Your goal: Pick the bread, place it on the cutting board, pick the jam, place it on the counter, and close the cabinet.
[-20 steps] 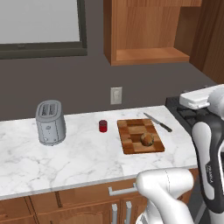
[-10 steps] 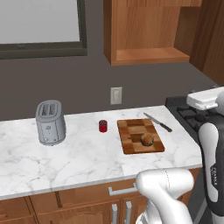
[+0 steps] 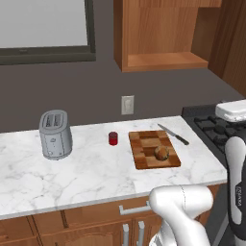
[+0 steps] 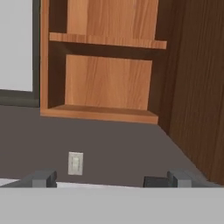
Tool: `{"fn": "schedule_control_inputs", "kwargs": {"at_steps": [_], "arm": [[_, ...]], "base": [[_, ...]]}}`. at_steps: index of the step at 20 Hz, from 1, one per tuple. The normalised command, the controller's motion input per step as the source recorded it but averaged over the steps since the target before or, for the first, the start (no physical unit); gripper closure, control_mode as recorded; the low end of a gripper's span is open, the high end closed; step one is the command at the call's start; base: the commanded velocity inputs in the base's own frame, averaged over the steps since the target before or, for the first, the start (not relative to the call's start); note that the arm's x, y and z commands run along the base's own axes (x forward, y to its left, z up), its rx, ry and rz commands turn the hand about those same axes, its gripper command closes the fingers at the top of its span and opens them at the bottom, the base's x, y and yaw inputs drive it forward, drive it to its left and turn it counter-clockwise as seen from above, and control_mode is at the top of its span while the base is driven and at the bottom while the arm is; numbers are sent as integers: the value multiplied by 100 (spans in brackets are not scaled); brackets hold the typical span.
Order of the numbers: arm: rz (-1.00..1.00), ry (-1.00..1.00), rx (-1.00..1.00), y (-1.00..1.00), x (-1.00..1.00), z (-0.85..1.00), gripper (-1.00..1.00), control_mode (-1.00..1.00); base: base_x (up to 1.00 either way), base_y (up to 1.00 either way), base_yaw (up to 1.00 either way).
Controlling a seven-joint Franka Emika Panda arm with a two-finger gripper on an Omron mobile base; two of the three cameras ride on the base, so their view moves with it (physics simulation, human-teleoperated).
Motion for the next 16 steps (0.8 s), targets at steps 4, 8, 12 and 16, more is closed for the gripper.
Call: {"fn": "schedule_control_inputs", "kwargs": {"at_steps": [4,8,12,16], "arm": [[-7,0,0,-29,-24,0,-100,-100],[-6,0,0,-29,-26,0,-100,-100],[-5,0,0,-29,-29,0,-100,-100],[-4,0,0,-32,-14,0,-100,-100]], "base": [[0,0,0],[0,0,0],[0,0,0],[0,0,0]]}}
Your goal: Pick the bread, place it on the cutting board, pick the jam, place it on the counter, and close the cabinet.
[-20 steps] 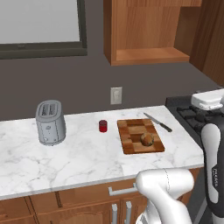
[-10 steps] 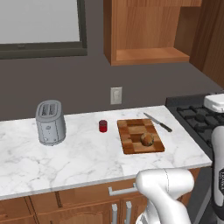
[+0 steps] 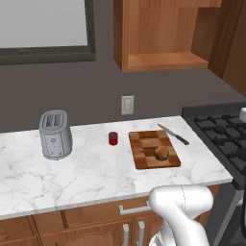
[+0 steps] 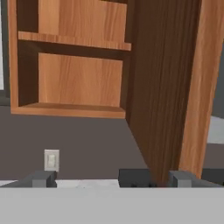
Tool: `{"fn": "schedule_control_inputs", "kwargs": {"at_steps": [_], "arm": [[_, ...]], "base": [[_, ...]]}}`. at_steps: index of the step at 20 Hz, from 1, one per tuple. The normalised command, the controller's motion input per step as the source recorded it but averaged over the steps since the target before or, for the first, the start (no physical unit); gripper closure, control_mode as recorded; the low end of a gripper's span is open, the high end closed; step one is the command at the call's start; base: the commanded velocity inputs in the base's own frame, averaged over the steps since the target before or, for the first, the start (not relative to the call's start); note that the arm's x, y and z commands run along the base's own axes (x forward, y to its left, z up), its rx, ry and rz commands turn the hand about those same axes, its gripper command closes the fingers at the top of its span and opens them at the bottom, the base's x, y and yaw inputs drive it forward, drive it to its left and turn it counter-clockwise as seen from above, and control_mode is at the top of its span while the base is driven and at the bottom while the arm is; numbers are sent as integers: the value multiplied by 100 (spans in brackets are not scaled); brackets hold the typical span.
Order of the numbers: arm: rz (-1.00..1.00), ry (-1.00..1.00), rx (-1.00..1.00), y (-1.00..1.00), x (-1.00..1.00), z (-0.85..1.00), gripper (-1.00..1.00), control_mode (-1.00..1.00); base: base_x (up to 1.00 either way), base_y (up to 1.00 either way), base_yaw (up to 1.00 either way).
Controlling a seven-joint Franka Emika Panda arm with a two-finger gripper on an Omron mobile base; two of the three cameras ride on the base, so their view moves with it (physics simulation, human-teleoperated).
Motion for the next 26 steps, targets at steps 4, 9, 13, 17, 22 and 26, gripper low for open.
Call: {"fn": "schedule_control_inputs", "kwargs": {"at_steps": [4,9,13,17,22,26], "arm": [[0,0,0,-42,0,0,-100,-100],[0,0,0,-46,-3,0,-100,-100],[0,0,0,-44,-10,0,-100,-100],[0,0,0,-39,-8,0,-100,-100],[1,0,0,-30,0,1,-100,-100],[5,0,0,-29,0,3,-100,-100]], "base": [[0,0,0],[0,0,0],[0,0,0],[0,0,0],[0,0,0],[0,0,0]]}}
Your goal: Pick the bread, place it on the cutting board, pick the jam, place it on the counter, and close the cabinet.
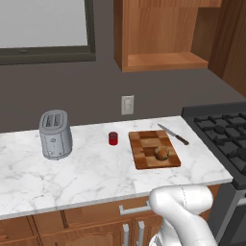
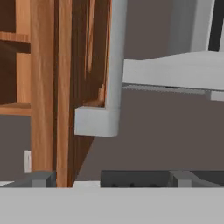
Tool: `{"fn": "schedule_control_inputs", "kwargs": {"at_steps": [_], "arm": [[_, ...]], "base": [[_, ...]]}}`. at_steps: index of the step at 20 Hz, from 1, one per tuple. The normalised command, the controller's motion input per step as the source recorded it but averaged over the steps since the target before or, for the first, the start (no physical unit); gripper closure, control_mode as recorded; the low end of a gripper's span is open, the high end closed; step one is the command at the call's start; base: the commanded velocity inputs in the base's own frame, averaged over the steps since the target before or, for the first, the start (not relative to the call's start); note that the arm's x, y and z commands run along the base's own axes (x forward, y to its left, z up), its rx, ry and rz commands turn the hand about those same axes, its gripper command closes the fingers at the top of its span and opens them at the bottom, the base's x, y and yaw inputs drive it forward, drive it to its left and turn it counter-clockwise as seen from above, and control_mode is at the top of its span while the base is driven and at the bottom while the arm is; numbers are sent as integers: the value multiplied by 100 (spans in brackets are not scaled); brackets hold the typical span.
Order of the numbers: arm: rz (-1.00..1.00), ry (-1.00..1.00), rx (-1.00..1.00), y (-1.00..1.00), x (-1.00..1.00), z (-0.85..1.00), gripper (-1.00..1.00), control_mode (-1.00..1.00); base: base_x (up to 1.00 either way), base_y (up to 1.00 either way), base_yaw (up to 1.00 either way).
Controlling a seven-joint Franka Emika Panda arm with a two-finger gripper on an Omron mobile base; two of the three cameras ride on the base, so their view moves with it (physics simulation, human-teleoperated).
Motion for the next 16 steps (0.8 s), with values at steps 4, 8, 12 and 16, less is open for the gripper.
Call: {"fn": "schedule_control_inputs", "kwargs": {"at_steps": [4,8,12,16], "arm": [[8,0,0,-24,0,0,-100,-100],[11,0,0,-22,0,0,-100,-100],[14,0,0,-15,1,1,-100,-100],[15,0,0,-9,2,8,-100,-100]], "base": [[0,0,0],[0,0,0],[0,0,0],[0,0,0]]}}
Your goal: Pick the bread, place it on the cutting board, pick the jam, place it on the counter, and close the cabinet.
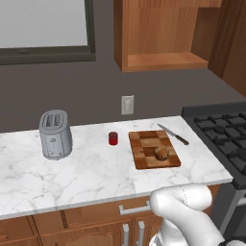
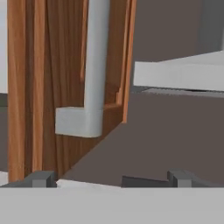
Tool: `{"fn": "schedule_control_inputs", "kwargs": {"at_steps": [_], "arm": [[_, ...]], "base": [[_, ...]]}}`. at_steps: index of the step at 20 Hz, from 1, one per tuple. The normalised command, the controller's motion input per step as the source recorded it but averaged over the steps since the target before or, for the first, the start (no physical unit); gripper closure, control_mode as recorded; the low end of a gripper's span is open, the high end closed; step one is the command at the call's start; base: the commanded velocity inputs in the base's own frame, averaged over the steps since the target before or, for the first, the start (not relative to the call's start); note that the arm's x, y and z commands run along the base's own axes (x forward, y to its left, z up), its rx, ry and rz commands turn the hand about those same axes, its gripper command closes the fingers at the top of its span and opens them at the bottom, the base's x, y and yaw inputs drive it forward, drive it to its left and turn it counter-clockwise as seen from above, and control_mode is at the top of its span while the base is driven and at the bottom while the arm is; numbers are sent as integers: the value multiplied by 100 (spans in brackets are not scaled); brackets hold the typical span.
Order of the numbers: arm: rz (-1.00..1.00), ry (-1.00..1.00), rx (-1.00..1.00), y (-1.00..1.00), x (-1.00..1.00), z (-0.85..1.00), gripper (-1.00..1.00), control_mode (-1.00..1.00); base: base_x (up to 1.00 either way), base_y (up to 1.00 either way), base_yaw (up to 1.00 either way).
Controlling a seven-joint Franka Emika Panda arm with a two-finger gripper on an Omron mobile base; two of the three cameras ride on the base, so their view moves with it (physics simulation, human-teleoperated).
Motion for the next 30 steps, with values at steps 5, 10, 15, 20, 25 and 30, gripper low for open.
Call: {"fn": "schedule_control_inputs", "kwargs": {"at_steps": [5,10,15,20,25,30], "arm": [[14,0,0,-6,3,16,-100,-100],[12,0,0,-2,0,18,-100,-100],[11,0,0,-3,0,16,-100,-100],[11,0,0,-1,0,15,-100,-100],[11,0,0,0,-1,14,-100,-100],[11,0,0,0,-12,12,-100,-100]], "base": [[0,0,0],[0,0,0],[0,0,0],[0,0,0],[0,0,0],[0,0,0]]}}
